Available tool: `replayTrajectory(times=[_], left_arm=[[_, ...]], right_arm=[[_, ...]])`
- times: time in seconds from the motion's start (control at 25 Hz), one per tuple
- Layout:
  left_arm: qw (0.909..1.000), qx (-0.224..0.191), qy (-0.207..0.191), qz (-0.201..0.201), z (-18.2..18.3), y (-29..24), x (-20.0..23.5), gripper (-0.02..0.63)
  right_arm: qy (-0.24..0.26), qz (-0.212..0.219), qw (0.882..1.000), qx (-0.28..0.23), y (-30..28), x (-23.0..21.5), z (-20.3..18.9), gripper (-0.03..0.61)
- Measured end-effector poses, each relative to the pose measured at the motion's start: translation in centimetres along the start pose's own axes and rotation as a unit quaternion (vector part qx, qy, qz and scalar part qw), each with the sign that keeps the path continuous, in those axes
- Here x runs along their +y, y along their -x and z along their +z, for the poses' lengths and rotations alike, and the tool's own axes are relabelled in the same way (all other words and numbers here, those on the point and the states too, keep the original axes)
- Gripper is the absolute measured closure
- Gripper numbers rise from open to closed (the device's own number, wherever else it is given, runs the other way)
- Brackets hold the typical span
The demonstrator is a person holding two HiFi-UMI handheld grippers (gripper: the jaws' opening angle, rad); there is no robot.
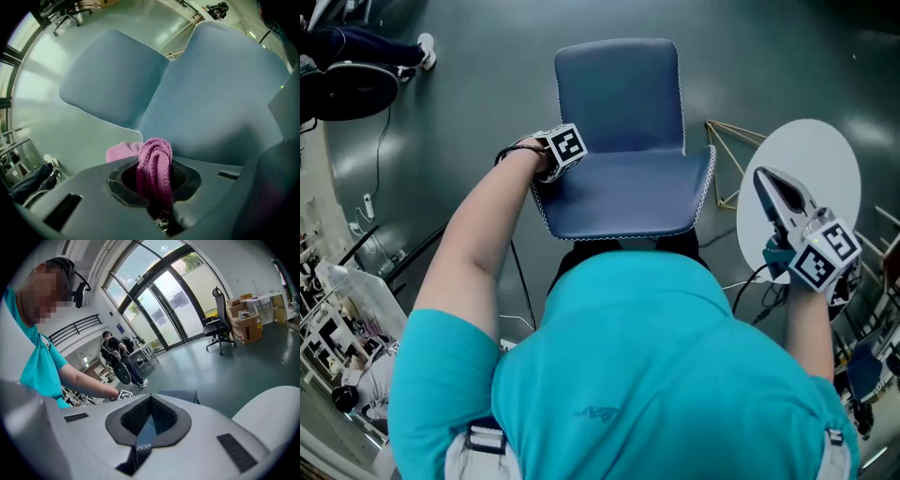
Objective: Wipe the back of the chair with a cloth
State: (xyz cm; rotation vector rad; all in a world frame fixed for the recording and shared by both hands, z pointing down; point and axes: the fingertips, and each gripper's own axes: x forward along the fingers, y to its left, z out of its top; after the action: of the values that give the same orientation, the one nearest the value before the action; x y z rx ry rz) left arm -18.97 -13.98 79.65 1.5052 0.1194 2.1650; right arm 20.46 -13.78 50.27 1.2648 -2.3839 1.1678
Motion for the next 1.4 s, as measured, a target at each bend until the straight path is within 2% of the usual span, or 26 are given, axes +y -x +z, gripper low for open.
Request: replayTrajectory(times=[0.12, 0.32, 0.44, 0.6, 0.84, 1.24, 1.4], left_arm=[[0.9995, 0.03, 0.003, -0.002, 0.2, -1.2, -0.1, 0.555], [0.9978, 0.039, 0.045, -0.027, 2.6, -1.4, -2.7, 0.555], [0.9963, 0.046, 0.065, -0.031, 2.8, -2.5, -2.6, 0.555], [0.9962, 0.028, 0.077, -0.03, 3.9, -4.3, -1.6, 0.555], [0.993, 0.04, 0.103, -0.042, 7.7, -5.8, -2.6, 0.555], [0.9861, 0.051, 0.143, -0.067, 8.0, -7.6, -1.7, 0.555], [0.9858, 0.049, 0.145, -0.069, 8.9, -7.9, -1.5, 0.555]], right_arm=[[-0.002, -0.002, 1.0, 0.008, -0.5, 0.0, -0.4, 0.586], [-0.009, -0.007, 1.0, 0.01, 2.0, -1.1, -0.6, 0.586], [-0.016, -0.013, 1.0, 0.009, 2.1, -1.6, -1.2, 0.586], [-0.025, -0.02, 0.999, 0.01, 1.4, -2.3, -2.3, 0.586], [-0.044, -0.031, 0.998, 0.012, 4.4, -5.9, -3.5, 0.586], [-0.051, -0.041, 0.998, 0.016, 4.6, -6.8, -4.4, 0.586], [-0.074, -0.05, 0.996, 0.013, 5.1, -7.5, -5.3, 0.586]])
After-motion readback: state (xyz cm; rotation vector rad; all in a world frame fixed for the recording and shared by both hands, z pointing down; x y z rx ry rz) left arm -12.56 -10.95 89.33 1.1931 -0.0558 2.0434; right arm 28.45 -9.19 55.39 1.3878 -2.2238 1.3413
